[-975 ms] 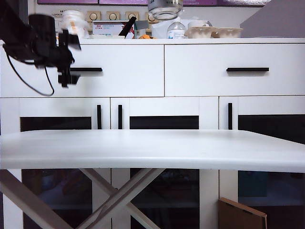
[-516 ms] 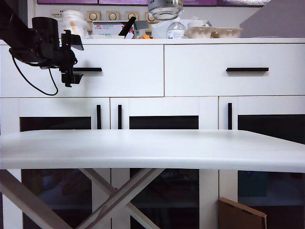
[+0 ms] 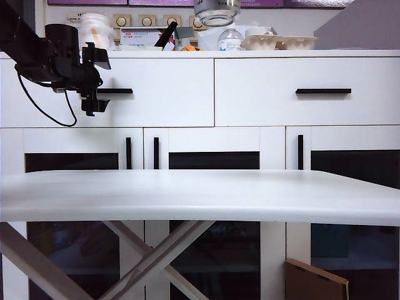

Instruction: Pick up a can of beer from the white table, open the left drawer, place the beer inside the drawer, and finally close the drawer.

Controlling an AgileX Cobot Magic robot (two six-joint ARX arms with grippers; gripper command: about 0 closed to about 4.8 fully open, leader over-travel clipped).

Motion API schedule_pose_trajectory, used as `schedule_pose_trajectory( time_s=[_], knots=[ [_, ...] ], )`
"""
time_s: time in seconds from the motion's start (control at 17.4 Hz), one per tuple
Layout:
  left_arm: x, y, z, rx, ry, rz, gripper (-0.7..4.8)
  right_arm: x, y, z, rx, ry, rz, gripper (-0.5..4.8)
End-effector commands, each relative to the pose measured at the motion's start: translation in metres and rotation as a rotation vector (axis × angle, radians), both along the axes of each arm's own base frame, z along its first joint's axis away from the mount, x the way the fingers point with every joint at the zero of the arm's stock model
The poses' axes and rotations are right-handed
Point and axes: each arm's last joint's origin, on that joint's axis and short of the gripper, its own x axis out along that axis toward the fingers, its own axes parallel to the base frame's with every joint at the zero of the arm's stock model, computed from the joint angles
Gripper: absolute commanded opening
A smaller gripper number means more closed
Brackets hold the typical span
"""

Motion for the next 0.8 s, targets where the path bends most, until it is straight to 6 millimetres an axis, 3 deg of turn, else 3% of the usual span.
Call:
schedule_pose_trajectory(
  time_s=[0.06,0.34,0.4,0.46,0.52,0.57,0.8],
  knots=[
    [0.0049,0.0003,0.0023,-0.001,-0.037,-0.005,4.79,-0.0035,-0.002,0.0163,0.057,-0.075,0.003,0.4],
    [0.0076,-0.0007,0.0002,-0.016,-0.02,-0.009,4.73,-0.0036,-0.0021,0.0167,0.058,-0.077,0.003,0.4],
    [0.0081,0.0001,-0.0014,-0.015,-0.013,-0.007,3.92,-0.0036,-0.0021,0.0167,0.058,-0.077,0.003,0.4],
    [0.008,0.0001,-0.0013,-0.006,-0.016,-0.006,2.74,-0.0035,-0.002,0.0166,0.058,-0.076,0.003,0.4],
    [0.0078,0.0001,-0.0001,0.043,-0.038,0.001,0.4,-0.0035,-0.002,0.0165,0.058,-0.076,0.003,0.4],
    [0.0076,-0.0001,0.0014,0.071,-0.06,0.006,-0.06,-0.0035,-0.002,0.0165,0.058,-0.076,0.003,0.4],
    [0.0097,-0.0003,-0.0061,0.093,-0.048,-0.015,-0.06,-0.0035,-0.002,0.0165,0.058,-0.076,0.003,0.4]
  ],
)
